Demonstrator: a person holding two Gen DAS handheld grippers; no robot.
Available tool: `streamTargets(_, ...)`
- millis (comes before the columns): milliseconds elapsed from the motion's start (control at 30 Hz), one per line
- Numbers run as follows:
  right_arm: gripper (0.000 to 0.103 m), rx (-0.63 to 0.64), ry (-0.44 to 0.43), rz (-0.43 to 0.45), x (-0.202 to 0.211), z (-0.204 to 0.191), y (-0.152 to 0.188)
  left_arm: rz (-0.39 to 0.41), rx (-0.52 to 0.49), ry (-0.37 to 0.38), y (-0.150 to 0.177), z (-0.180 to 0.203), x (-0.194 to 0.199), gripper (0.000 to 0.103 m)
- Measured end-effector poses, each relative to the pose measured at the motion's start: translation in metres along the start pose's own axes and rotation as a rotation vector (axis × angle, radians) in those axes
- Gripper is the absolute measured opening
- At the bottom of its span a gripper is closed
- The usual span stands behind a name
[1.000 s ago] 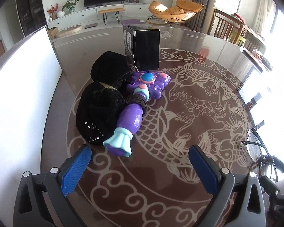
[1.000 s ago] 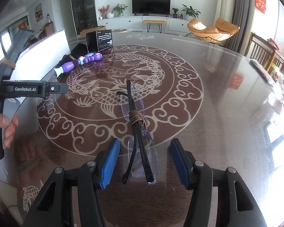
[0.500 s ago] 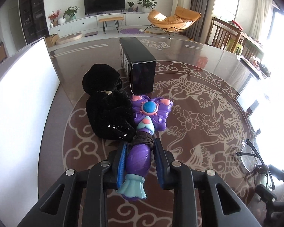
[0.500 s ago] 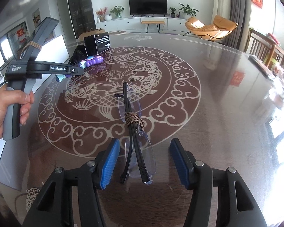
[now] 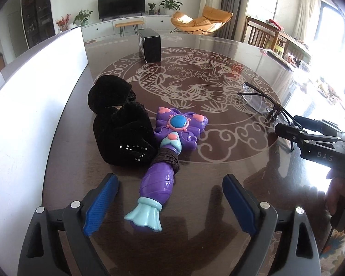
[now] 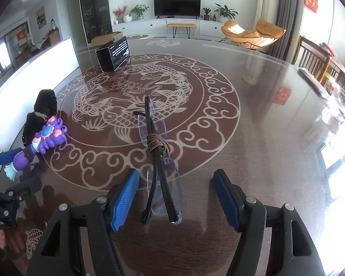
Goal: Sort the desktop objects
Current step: 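Grasp the purple toy wand with the left gripper while the right gripper lifts the glasses, then carry the purple wand and glasses over the cardboard box with both grippers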
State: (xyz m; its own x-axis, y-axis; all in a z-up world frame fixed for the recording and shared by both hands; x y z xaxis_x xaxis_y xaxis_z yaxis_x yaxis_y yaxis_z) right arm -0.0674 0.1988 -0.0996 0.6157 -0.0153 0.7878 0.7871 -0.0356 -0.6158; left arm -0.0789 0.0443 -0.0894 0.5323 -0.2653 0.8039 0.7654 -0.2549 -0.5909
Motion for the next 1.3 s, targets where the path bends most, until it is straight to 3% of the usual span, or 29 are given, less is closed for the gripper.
streamTargets(167, 0.072, 0.011, 0.007, -0.004, -0.001, -0.002, 0.000, -0.034, -0.017, 0.045, -0.012, 0.002, -0.007, 0.092)
streamTargets(200, 0.073, 0.007, -0.009, -0.004, -0.001, -0.001, 0.000, -0.040, -0.023, 0.049, -0.013, 0.004, -0.008, 0.087)
streamTargets(233, 0.077, -0.003, -0.039, 0.002, -0.001, 0.000, -0.002, -0.038, -0.033, 0.039, -0.014, 0.004, -0.008, 0.079)
streamTargets(267, 0.077, -0.010, -0.062, -0.008, -0.002, 0.002, -0.005, -0.035, -0.052, 0.020, -0.014, 0.005, -0.007, 0.062)
streamTargets(367, 0.076, 0.005, -0.102, -0.099, -0.012, 0.006, -0.022, -0.017, -0.074, -0.001, -0.009, 0.003, -0.002, 0.029)
streamTargets(400, 0.075, 0.015, -0.121, -0.129, -0.016, 0.006, -0.028, -0.014, -0.055, 0.019, -0.008, 0.001, 0.001, 0.028)
streamTargets(500, 0.064, 0.098, -0.140, -0.173, -0.022, -0.006, -0.041, 0.005, 0.007, 0.062, 0.002, -0.003, 0.010, 0.027)
streamTargets(533, 0.048, 0.134, -0.140, -0.190, -0.024, -0.011, -0.041, 0.019, 0.017, 0.068, 0.006, -0.004, 0.016, 0.027)
streamTargets(567, 0.016, 0.164, -0.120, -0.211, -0.025, -0.015, -0.040, 0.033, 0.027, 0.075, 0.011, -0.004, 0.022, 0.027)
streamTargets(600, 0.013, 0.183, -0.087, -0.210, -0.022, -0.016, -0.042, 0.050, 0.041, 0.087, 0.015, -0.005, 0.029, 0.027)
streamTargets(767, 0.013, 0.169, -0.118, -0.160, 0.016, -0.022, -0.048, 0.110, 0.095, 0.145, 0.030, -0.006, 0.058, 0.027)
streamTargets(900, 0.013, 0.225, -0.138, -0.163, 0.037, -0.034, -0.044, 0.034, 0.135, 0.197, 0.048, -0.006, 0.053, 0.029)
streamTargets(933, 0.013, 0.229, -0.145, -0.165, 0.040, -0.035, -0.042, 0.019, 0.129, 0.200, 0.053, -0.004, 0.052, 0.031)
streamTargets(1000, 0.013, 0.217, -0.162, -0.162, 0.047, -0.037, -0.038, 0.013, 0.107, 0.204, 0.059, -0.001, 0.056, 0.053)
streamTargets(1067, 0.013, 0.190, -0.185, -0.158, 0.051, -0.037, -0.035, 0.029, 0.069, 0.209, 0.064, 0.003, 0.063, 0.065)
streamTargets(1200, 0.013, 0.138, -0.228, -0.151, 0.052, -0.038, -0.033, 0.034, -0.014, 0.186, 0.055, 0.014, 0.062, 0.065)
streamTargets(1300, 0.013, 0.128, -0.234, -0.149, 0.052, -0.039, -0.032, -0.036, -0.051, 0.182, 0.046, 0.026, 0.042, 0.065)
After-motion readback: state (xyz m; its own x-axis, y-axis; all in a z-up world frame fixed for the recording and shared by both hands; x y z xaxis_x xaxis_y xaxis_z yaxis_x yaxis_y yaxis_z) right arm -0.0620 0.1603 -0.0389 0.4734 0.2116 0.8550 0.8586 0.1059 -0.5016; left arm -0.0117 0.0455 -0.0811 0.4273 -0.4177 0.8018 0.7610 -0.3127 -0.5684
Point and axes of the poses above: each gripper's, at about its wrist camera, not at the fingertips, and x roughly against the way its jaws point, z to its right, y to its underside, the point moved 5 cm from there along -x, roughly the way its jaws point
